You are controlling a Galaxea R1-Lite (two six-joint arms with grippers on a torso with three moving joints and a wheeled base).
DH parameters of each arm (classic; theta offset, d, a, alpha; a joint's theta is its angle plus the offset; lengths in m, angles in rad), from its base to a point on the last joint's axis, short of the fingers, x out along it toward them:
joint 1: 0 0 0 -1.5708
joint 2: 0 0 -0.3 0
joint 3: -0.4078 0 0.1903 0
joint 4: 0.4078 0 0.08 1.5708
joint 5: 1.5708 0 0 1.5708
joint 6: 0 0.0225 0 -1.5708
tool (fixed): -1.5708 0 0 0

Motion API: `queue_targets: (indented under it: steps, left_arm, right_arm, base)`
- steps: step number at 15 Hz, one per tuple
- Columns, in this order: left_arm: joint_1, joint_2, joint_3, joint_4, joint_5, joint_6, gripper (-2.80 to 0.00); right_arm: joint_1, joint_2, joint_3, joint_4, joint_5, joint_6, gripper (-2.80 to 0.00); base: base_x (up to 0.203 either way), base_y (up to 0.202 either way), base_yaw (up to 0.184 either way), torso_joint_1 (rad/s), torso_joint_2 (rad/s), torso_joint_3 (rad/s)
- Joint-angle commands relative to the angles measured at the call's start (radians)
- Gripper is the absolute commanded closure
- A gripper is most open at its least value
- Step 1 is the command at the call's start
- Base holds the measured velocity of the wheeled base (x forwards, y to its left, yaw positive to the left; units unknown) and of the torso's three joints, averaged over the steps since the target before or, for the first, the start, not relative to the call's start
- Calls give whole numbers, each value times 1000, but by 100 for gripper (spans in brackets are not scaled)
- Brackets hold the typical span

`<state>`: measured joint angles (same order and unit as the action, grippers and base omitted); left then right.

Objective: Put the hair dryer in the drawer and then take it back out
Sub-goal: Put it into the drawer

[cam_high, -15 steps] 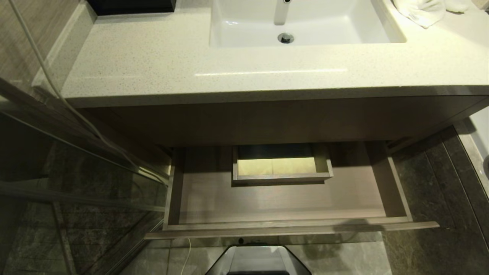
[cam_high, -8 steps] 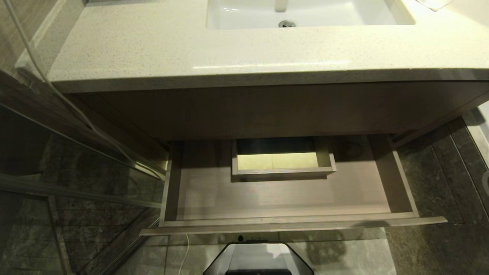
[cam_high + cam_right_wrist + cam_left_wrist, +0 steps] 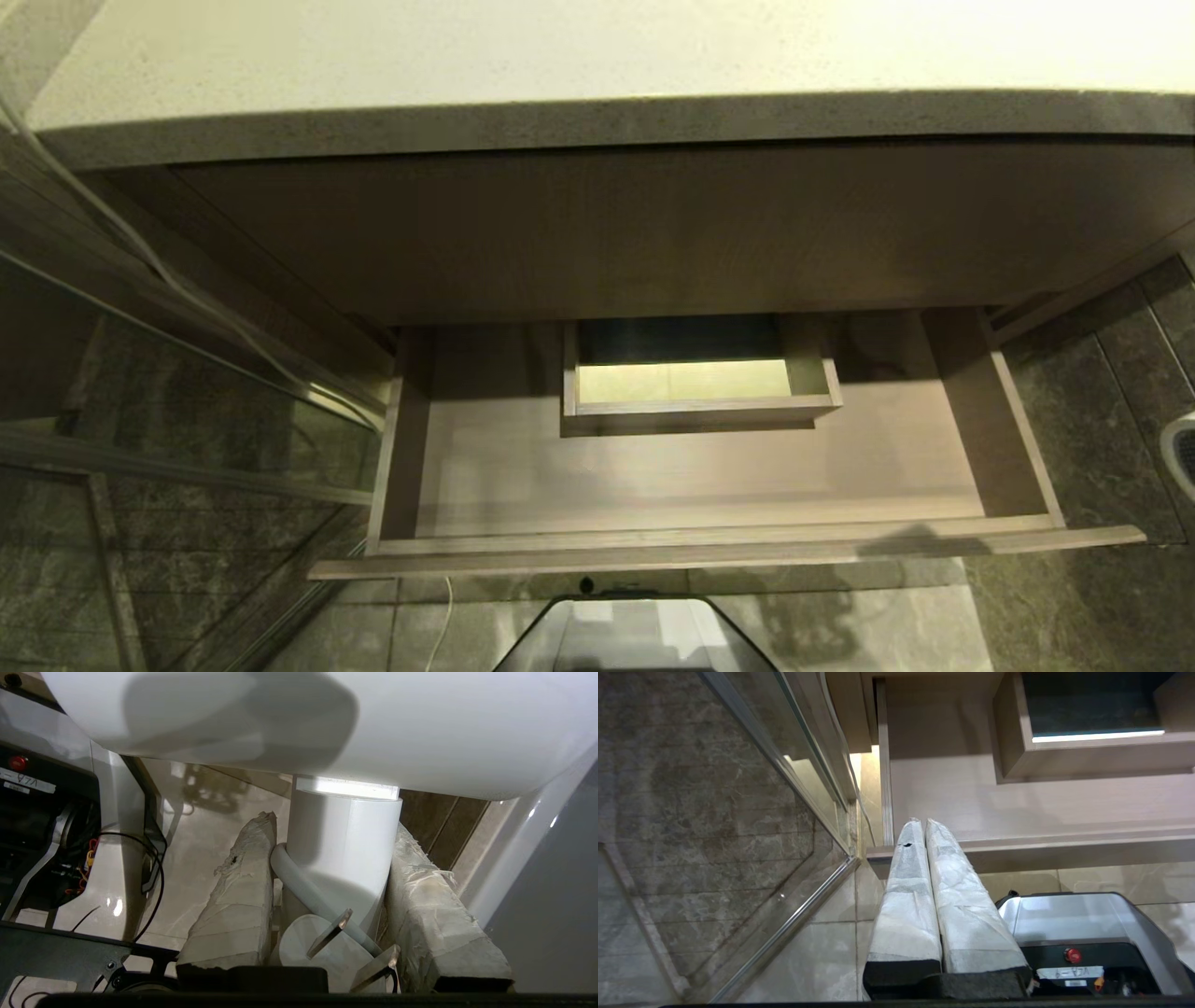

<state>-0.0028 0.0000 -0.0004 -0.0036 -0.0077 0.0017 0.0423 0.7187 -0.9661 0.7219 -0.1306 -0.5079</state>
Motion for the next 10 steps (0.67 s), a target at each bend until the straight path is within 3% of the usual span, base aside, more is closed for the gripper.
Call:
queue_targets:
  steps: [1, 10]
  left_arm:
    - [1, 0, 1, 1, 0, 0, 0]
    - [0, 0, 0, 1, 0, 0, 0]
  right_arm:
    - [1, 9, 8, 1, -6, -3, 0]
    - [-1, 81, 50, -89, -9, 0, 0]
  base:
    - [0, 0, 0, -297, 539, 231]
    - [0, 0, 0, -302, 495, 197]
